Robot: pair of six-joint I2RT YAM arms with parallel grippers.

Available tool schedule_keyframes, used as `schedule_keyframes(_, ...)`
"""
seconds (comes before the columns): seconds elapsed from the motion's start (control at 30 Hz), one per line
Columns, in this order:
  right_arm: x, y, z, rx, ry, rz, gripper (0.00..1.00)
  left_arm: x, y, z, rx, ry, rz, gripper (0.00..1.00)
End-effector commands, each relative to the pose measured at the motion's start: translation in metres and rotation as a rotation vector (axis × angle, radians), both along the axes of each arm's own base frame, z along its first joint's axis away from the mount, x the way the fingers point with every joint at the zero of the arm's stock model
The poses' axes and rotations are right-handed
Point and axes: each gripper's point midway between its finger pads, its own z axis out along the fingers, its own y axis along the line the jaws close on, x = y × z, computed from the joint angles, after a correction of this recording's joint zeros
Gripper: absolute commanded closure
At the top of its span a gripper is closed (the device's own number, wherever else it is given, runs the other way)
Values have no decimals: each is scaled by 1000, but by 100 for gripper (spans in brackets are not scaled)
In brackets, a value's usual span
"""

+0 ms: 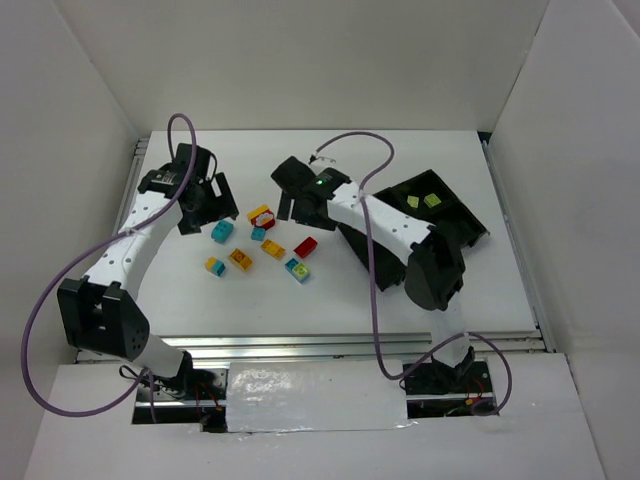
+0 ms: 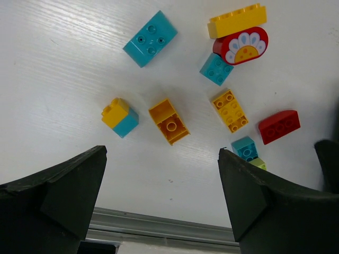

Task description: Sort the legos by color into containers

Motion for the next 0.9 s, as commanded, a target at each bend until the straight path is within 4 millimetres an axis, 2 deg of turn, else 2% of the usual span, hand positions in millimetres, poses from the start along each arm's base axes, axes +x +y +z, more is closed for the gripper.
schedule_keyframes(0.0, 7, -9, -40, -57, 68, -161, 5, -4, 14, 26, 43, -67, 46, 1)
schedule_keyframes(0.07, 5, -1, -52, -57, 85, -175, 7, -7, 14, 26, 43, -69, 42, 1)
schedule_keyframes(0.1, 3, 1, -65, -69, 105, -175, 8, -10, 14, 27, 43, -72, 36, 1)
schedule_keyframes(0.23, -10, -3, -104, -97, 176, -225, 14, -17, 13, 24, 36, -72, 13, 0)
schedule_keyframes(0.37, -16, 0, -125, -93, 219, -215, 22, -23, 13, 19, 38, -72, -2, 1)
schedule_keyframes(0.47, -15, 0, -132, -103, 224, -218, 37, -23, 12, 16, 36, -66, -18, 0)
schedule_keyframes(0.5, -12, -2, -131, -102, 222, -224, 52, -23, 11, 16, 36, -65, -22, 1)
schedule_keyframes(0.57, -8, -4, -129, -91, 210, -233, 62, -22, 11, 16, 35, -68, -29, 0)
schedule_keyframes(0.6, -1, -6, -128, -72, 199, -246, 75, -21, 10, 16, 34, -72, -31, 0)
schedule_keyframes(0.63, 3, -6, -125, -59, 190, -251, 81, -21, 10, 16, 33, -72, -33, 0)
schedule_keyframes(0.67, 10, -7, -123, -47, 181, -251, 98, -20, 9, 16, 27, -71, -38, 0)
schedule_keyframes(0.73, 27, -17, -110, -41, 169, -278, 100, -19, 8, 16, 26, -69, -41, 1)
schedule_keyframes(0.77, 40, -13, -91, -14, 136, -278, 100, -18, 8, 17, 26, -70, -41, 1)
schedule_keyframes(0.87, 61, -41, -49, -30, 57, -269, 100, -17, 9, 20, 32, -77, -43, 1)
